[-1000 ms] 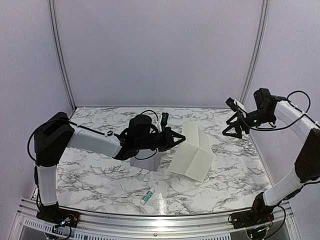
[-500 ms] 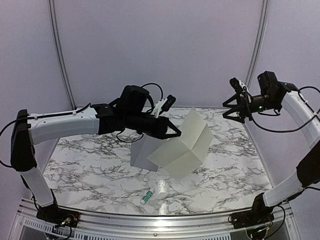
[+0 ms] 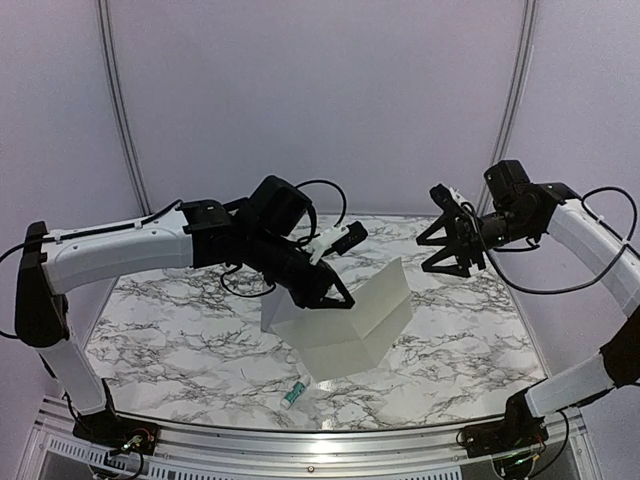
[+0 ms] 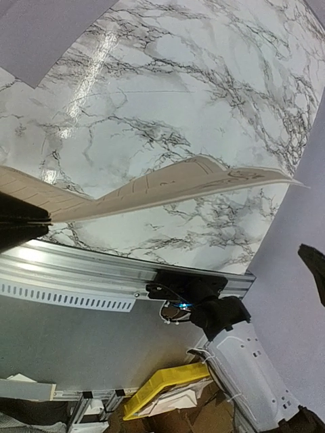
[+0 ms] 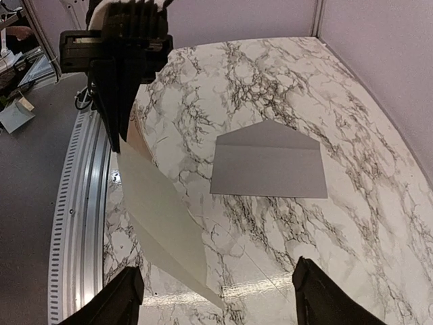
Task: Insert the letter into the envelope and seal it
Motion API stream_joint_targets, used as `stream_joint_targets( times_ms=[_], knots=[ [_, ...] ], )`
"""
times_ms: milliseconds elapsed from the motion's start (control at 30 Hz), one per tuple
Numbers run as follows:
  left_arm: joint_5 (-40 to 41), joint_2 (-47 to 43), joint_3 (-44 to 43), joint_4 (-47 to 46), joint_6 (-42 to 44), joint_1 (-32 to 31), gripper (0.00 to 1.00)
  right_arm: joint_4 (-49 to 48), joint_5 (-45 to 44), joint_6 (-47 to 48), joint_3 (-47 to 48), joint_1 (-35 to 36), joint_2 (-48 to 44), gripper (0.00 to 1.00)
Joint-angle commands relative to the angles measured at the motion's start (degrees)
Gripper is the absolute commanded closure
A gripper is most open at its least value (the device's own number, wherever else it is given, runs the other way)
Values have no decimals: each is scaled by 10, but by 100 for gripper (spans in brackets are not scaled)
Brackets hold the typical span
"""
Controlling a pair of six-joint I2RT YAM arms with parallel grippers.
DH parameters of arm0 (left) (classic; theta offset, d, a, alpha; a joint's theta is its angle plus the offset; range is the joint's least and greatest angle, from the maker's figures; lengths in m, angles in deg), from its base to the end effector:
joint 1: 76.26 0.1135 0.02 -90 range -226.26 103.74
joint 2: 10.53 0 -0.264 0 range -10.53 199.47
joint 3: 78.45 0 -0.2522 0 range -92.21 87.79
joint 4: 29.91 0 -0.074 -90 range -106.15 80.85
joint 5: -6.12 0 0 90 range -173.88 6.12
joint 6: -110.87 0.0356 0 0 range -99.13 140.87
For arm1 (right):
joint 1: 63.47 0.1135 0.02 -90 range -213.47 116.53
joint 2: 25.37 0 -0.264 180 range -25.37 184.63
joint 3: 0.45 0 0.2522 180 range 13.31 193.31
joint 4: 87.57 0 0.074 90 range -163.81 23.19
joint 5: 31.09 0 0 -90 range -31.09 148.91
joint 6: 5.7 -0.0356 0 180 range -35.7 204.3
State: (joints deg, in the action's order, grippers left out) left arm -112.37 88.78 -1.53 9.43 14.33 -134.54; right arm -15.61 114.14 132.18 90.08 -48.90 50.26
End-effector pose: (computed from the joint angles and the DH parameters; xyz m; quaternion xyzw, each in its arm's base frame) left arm 0.1959 -0.3492 0.3294 0.4774 0.7265 -0.4223 0.2569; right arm 0.2341 0.0911 0.3549 -0.5529 0.6585 0.3539 0.3681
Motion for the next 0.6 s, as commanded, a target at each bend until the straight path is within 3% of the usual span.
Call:
stream_joint_targets(
  times_ms=[0,267,567],
  knots=[
    [3,-9,-24,34,32,-17,100,-5,7,18,-19,20,25,28],
    [16,-7,-44,35,47,-26,100,13,26,57,-49,82,59,34],
    [54,14,-60,67,98,-26,100,116,43,157,-23,92,98,83]
  ],
)
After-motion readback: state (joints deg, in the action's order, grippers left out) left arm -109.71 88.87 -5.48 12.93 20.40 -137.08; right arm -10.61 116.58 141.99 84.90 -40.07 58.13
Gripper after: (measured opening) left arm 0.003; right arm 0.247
